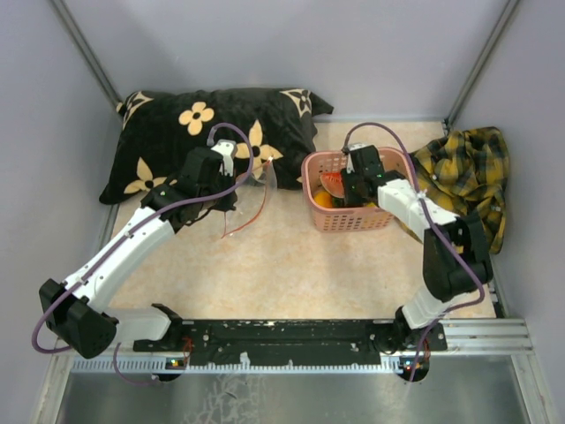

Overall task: Place the food in the zip-top bag and seal the zipper
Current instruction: Pick up the fake fruit from the bin.

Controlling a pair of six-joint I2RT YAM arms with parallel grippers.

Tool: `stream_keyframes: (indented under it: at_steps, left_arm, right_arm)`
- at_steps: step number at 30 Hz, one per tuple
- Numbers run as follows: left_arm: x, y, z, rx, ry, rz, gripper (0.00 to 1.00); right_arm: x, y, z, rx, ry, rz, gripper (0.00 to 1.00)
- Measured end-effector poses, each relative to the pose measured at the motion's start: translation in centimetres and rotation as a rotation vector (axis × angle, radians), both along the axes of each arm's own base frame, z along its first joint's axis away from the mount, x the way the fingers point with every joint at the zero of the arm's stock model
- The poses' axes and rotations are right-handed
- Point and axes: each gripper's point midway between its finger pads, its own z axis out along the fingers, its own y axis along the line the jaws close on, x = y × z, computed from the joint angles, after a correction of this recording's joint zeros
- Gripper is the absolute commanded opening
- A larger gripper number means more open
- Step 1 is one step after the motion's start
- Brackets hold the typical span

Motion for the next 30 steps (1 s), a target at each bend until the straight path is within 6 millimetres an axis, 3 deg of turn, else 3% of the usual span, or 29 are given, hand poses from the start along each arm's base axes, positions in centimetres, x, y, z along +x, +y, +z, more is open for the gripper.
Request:
stream_keyframes:
  at_steps: [6, 13, 25, 30]
  left_arm:
    - [0.0, 0.0, 0.0, 0.001, 0.000, -0.001, 0.00]
    - [0.0, 0.0, 0.0, 0.002, -0.001, -0.003, 0.00]
    - [-0.1, -0.2, 0.0, -0.003, 0.003, -0.017, 0.00]
    - [-0.2, -0.3, 0.0, -0.007, 0.004, -0.021, 0.00]
  right_arm:
    - [-0.2, -0.5, 4.3, 0.017, -0.111, -0.008, 0.07]
    - [-1.1, -1.0, 7.8, 0.043, -0.229, -0.010, 0.00]
    - [-1.7, 0.0, 15.7, 0.084, -0.529, 0.058, 0.00]
    - [-1.9, 0.9, 17.9, 0.088, -0.613, 0.093, 0.00]
